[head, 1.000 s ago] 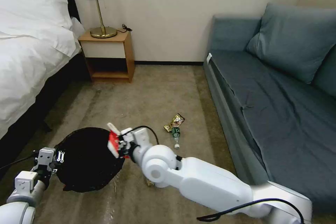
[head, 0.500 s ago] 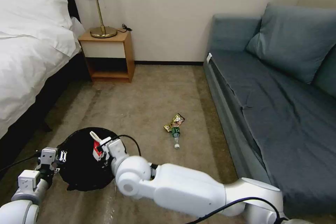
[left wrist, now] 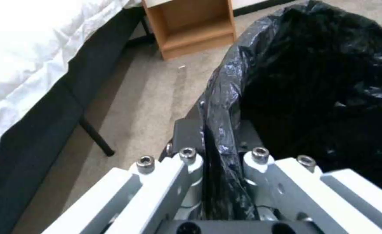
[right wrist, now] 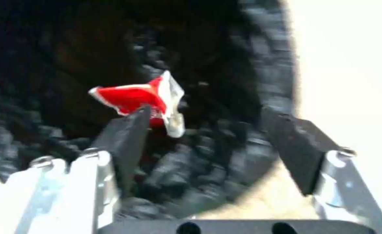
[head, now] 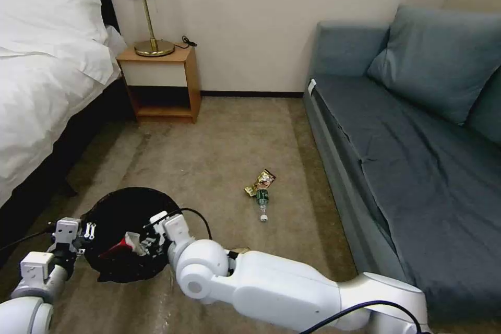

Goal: Pick up the trash bin, then pick up the garbage on the floor and place it into the trash bin.

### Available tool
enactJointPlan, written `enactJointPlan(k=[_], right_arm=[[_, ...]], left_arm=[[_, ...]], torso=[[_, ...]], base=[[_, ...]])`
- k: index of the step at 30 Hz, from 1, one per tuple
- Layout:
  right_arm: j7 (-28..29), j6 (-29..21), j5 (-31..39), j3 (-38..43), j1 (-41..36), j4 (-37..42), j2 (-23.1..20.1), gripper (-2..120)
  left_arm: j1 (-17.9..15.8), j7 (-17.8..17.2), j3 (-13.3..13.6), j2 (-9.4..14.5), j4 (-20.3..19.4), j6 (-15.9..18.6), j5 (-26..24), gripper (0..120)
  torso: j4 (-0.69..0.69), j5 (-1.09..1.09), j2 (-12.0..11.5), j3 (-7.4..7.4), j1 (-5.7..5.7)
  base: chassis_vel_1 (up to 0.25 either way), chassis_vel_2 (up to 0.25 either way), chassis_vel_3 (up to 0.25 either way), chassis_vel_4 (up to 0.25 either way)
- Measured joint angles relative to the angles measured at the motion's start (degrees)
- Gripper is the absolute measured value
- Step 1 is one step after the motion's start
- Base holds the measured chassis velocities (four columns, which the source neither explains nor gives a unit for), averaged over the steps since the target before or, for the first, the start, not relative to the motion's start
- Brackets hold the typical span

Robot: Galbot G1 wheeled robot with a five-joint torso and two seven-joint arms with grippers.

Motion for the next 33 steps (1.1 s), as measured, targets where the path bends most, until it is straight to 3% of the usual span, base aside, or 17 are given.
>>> enactJointPlan(k=[7,9,12,21,33], right_arm=[[-1.8,-2.05,-0.81,3.49,-2.38,2.04,-7.63,95],[-7.44,-2.9,-6.19,4.04,-4.71,-0.96,-12.83,99],[-11.02,-2.93,-11.51,4.16,-6.39,-4.89,-15.0,100],[-17.47,1.25,-25.57,4.4,-8.02,-15.47,-14.72,100],[-21.33,5.14,-31.83,5.66,-11.92,-19.96,-14.24,100]], left_arm=[[0.99,0.15,-1.39,0.57,0.11,-0.56,-0.81,6],[1.56,0.2,-1.74,0.64,0.17,-0.86,-0.78,6],[1.88,0.36,-1.76,0.47,0.15,-0.99,-0.59,6],[2.9,1.25,-2.02,-0.62,0.37,-2.08,0.43,6],[4.35,1.7,-3.06,-1.1,0.03,-2.88,0.55,6]], torso=[[-0.01,0.01,0.0,0.0,0.0],[-0.01,0.01,0.0,0.0,0.0],[-0.03,0.0,0.0,0.0,0.0],[0.0,0.0,0.01,0.0,0.0],[-0.01,-0.01,0.01,0.0,0.0]], base=[[0.0,0.0,0.0,0.0],[0.0,0.0,0.0,0.0],[0.0,0.0,0.0,0.0],[0.0,0.0,0.0,0.0],[0.0,0.0,0.0,0.0]])
